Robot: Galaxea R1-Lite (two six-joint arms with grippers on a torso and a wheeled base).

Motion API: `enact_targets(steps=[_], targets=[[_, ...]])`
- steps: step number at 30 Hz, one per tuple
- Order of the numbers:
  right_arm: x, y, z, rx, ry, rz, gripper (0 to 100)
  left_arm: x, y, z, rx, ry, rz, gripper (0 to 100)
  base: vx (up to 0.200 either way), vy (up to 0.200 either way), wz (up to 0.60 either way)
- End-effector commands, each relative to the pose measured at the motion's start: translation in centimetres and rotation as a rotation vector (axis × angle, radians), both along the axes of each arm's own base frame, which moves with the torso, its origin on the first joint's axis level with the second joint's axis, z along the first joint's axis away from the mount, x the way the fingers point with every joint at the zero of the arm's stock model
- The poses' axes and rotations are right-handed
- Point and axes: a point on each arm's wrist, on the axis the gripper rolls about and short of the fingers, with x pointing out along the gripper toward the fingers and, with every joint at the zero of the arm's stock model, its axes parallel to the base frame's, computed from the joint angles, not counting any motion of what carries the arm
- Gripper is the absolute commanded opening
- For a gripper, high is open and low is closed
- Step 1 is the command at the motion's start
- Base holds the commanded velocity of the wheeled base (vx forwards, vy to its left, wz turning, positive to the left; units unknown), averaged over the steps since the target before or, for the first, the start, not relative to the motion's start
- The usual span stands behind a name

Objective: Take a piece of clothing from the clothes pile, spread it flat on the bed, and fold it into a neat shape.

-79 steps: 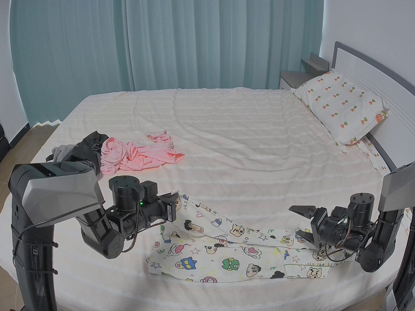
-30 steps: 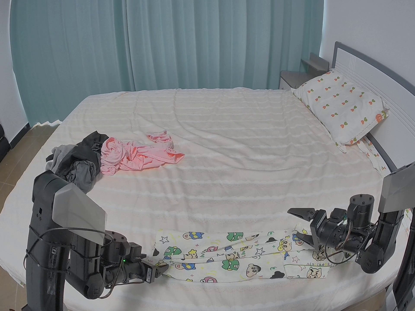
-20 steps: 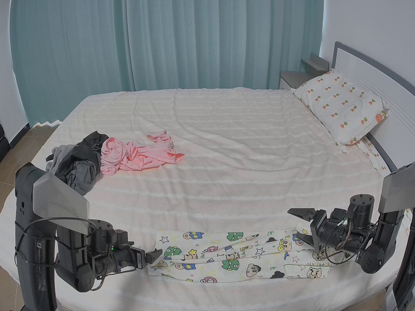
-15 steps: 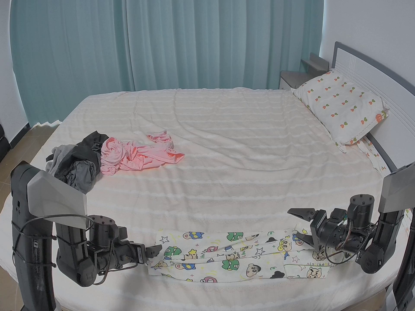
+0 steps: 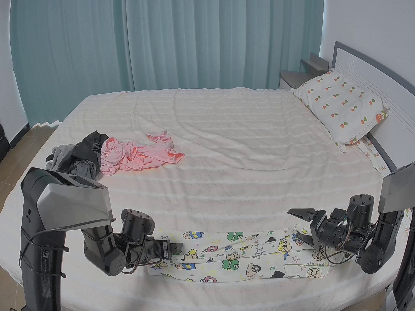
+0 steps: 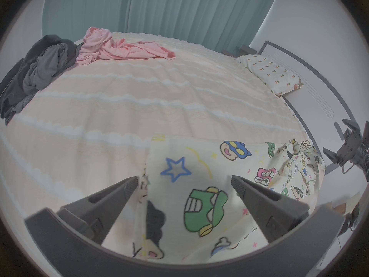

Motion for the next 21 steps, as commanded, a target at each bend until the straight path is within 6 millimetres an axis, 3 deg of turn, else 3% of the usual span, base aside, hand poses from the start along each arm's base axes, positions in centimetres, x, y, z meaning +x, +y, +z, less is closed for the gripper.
enact_targets(steps=[1, 6, 17, 18, 21], targets=[[0.04, 0.03, 0.04, 0.002, -0.007, 0.001, 100, -0.41, -1.06, -0.48, 0.008, 0.010, -0.031, 100, 0.000, 0.000, 0.00], [0.05, 0.03, 0.05, 0.002, -0.008, 0.001, 100, -1.21, -1.11, -0.82, 0.075, 0.080, -0.022, 100, 0.000, 0.000, 0.00], [0.05, 0.03, 0.09, 0.003, -0.010, 0.001, 100, -0.97, -1.43, -0.73, 0.140, 0.086, -0.041, 100, 0.000, 0.000, 0.00], [0.05, 0.03, 0.09, 0.003, -0.010, 0.001, 100, -0.99, -1.41, -0.76, 0.144, 0.091, -0.040, 0, 0.000, 0.000, 0.00], [0.05, 0.03, 0.09, 0.003, -0.010, 0.001, 100, -0.92, -1.45, -0.73, 0.146, 0.095, -0.041, 0, 0.000, 0.000, 0.00]])
